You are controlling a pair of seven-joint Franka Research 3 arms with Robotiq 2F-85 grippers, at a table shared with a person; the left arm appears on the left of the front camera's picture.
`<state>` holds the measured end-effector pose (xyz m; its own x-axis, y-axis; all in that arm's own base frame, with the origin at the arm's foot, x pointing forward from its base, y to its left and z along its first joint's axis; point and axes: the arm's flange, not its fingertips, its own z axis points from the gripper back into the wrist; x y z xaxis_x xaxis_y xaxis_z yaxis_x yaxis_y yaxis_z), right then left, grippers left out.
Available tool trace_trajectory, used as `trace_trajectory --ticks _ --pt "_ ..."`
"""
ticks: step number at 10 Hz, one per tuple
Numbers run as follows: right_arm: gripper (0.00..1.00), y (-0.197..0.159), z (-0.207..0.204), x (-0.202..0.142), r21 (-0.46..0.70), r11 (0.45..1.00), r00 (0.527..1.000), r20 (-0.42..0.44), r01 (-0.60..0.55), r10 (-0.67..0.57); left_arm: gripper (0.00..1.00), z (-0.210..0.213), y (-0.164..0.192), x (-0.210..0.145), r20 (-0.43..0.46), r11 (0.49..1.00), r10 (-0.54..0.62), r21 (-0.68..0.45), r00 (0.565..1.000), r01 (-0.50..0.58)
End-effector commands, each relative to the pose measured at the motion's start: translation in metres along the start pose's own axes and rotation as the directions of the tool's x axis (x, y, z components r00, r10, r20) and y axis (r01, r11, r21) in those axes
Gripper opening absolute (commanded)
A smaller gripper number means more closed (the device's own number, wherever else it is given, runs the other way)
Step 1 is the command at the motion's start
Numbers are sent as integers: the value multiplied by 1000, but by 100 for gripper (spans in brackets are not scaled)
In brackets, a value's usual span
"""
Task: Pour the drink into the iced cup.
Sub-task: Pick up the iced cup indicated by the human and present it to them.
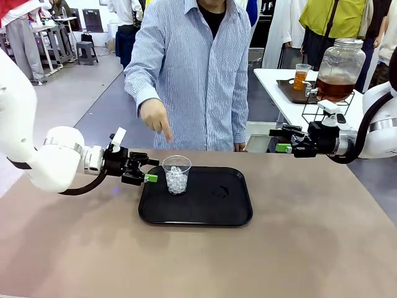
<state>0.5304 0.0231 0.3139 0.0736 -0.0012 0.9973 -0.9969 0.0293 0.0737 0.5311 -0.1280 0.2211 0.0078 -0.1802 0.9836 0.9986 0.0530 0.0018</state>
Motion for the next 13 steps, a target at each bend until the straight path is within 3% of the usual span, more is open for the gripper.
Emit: trace_trajectory --ticks 1,13 --pt "100 -2 -1 4 11 1000 1000 -4 9 -8 100 -13 6 0 8 1000 -4 7 1000 4" --pt "100 -2 -1 4 11 1000 1000 -4 9 -8 100 -48 1 -10 44 1000 4 -7 999 -4"
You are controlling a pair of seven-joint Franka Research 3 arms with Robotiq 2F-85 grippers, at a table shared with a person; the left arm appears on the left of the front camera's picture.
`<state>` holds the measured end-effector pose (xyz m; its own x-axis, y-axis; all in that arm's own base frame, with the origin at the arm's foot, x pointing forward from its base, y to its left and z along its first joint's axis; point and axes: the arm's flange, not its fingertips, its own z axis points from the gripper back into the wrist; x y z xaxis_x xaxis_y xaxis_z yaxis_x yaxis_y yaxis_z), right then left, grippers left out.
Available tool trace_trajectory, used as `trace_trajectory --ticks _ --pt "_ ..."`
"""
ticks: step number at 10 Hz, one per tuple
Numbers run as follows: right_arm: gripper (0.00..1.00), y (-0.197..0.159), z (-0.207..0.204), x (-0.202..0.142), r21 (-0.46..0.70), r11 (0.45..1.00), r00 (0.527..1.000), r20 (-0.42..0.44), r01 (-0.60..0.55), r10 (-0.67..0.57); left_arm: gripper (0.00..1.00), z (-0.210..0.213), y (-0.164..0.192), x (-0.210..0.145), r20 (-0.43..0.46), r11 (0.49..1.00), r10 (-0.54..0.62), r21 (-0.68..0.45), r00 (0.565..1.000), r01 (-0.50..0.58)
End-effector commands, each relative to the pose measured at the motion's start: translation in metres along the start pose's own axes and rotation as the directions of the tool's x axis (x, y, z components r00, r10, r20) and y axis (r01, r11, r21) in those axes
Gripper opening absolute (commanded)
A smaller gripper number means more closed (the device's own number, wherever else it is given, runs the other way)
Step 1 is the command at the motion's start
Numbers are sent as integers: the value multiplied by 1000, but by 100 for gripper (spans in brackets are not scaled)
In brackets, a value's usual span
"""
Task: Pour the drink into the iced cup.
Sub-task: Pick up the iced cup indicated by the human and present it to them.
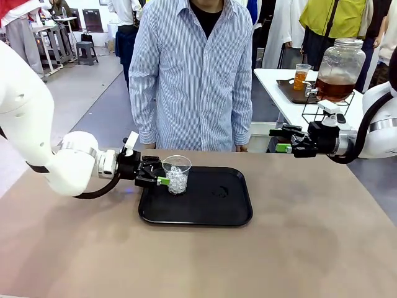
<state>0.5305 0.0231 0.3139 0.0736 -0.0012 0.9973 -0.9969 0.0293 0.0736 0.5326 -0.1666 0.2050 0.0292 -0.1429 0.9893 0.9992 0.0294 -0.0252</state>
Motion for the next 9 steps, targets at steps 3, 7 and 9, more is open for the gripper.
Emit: trace_trajectory --ticks 3,7,9 --pt "100 -2 -1 4 11 1000 1000 -4 9 -9 100 -15 1 -3 17 1000 -16 21 1000 16" --pt "100 -2 -1 4 11 1000 1000 -4 9 -9 100 -26 1 -3 25 999 -27 32 999 27" --pt "100 -2 -1 4 11 1000 1000 -4 9 -9 100 -31 1 -3 20 999 -38 29 999 38"
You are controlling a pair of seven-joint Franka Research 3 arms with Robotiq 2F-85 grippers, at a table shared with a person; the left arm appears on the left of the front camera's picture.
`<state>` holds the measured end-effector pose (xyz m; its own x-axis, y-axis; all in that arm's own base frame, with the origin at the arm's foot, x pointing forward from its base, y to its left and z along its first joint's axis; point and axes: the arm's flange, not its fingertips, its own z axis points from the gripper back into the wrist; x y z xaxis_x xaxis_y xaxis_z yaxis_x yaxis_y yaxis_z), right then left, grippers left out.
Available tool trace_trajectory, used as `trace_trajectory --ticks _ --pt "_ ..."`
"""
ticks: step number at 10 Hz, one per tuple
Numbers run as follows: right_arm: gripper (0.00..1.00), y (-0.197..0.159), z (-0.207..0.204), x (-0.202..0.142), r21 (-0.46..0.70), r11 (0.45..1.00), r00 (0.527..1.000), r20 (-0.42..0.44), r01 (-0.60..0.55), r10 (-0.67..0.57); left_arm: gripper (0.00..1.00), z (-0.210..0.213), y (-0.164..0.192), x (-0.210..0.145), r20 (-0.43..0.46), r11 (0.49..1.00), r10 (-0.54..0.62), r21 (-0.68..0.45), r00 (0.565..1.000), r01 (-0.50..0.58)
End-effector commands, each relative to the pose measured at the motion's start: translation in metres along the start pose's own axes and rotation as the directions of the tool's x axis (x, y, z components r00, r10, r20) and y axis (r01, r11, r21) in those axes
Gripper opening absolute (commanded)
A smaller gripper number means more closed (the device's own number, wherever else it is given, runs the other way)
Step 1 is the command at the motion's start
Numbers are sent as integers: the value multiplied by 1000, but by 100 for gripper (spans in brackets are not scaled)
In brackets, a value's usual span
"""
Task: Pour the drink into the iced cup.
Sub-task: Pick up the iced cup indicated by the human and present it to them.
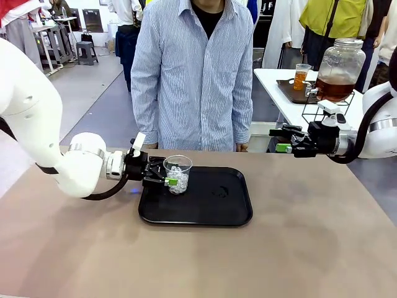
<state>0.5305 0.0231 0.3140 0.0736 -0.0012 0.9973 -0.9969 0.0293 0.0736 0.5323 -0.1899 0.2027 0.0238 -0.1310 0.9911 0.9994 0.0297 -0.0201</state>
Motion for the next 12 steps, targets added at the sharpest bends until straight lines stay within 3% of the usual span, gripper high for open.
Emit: trace_trajectory --ticks 1,7,9,12 --pt "100 -2 -1 4 11 1000 1000 -4 9 -9 100 -9 2 -5 9 999 -34 23 999 34" --pt "100 -2 -1 4 11 1000 1000 -4 9 -9 100 -21 -4 -7 -13 999 -49 -14 999 48" --pt "100 -2 -1 4 11 1000 1000 -4 9 -9 64 -19 -5 -8 -2 998 -63 4 998 63" --pt "100 -2 -1 4 11 1000 1000 -4 9 -9 64 -18 -11 -2 29 997 -76 -6 997 76"
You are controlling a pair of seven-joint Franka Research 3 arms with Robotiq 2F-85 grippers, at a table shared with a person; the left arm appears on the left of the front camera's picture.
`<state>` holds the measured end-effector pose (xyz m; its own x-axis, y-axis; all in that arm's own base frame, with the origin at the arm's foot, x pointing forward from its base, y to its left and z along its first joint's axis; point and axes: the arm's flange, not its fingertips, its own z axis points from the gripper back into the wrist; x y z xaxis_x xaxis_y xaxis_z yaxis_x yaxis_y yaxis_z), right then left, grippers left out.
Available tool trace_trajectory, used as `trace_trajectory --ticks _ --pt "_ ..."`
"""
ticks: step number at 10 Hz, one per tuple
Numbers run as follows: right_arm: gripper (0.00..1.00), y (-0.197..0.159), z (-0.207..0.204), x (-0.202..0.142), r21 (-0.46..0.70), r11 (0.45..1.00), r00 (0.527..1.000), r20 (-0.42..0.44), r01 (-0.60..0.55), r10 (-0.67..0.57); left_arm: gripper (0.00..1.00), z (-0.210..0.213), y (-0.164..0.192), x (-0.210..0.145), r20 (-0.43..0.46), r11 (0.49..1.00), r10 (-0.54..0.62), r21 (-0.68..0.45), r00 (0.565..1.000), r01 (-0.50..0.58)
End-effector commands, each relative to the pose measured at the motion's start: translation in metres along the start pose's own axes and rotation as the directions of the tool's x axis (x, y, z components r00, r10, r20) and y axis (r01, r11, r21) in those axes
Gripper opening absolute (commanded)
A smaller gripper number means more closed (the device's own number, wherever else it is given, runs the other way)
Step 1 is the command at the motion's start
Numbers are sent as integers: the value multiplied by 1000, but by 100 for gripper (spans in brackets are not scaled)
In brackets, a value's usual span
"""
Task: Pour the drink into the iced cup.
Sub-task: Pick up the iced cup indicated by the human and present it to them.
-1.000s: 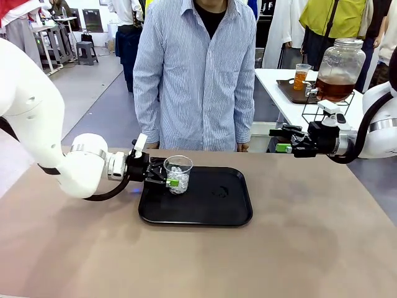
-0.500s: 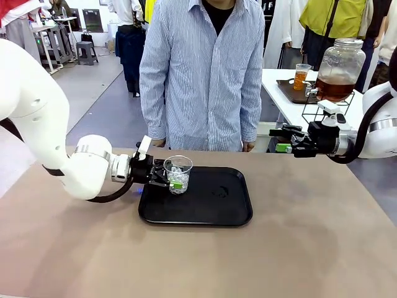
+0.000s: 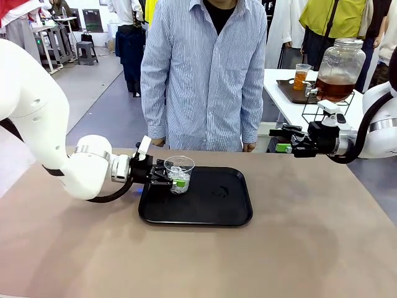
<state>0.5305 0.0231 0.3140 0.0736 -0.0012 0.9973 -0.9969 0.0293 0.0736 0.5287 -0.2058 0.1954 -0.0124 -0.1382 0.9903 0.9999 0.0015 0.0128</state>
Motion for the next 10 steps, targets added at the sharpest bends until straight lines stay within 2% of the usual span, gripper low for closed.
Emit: trace_trajectory --ticks 1,2,4,7,10 --pt "100 -2 -1 4 11 1000 1000 -4 9 -9 64 -1 -10 7 37 999 -52 15 998 52" --pt "100 -2 -1 4 11 1000 1000 -4 9 -9 64 -2 -12 13 56 999 -52 10 997 51" --pt "100 -2 -1 4 11 1000 1000 -4 9 -9 64 -11 -8 48 42 998 -51 41 998 49" --pt "100 -2 -1 4 11 1000 1000 -4 9 -9 64 -36 9 103 33 996 -50 70 998 47" --pt "100 -2 -1 4 11 1000 1000 -4 9 -9 64 -48 30 136 7 994 -6 106 1000 5"
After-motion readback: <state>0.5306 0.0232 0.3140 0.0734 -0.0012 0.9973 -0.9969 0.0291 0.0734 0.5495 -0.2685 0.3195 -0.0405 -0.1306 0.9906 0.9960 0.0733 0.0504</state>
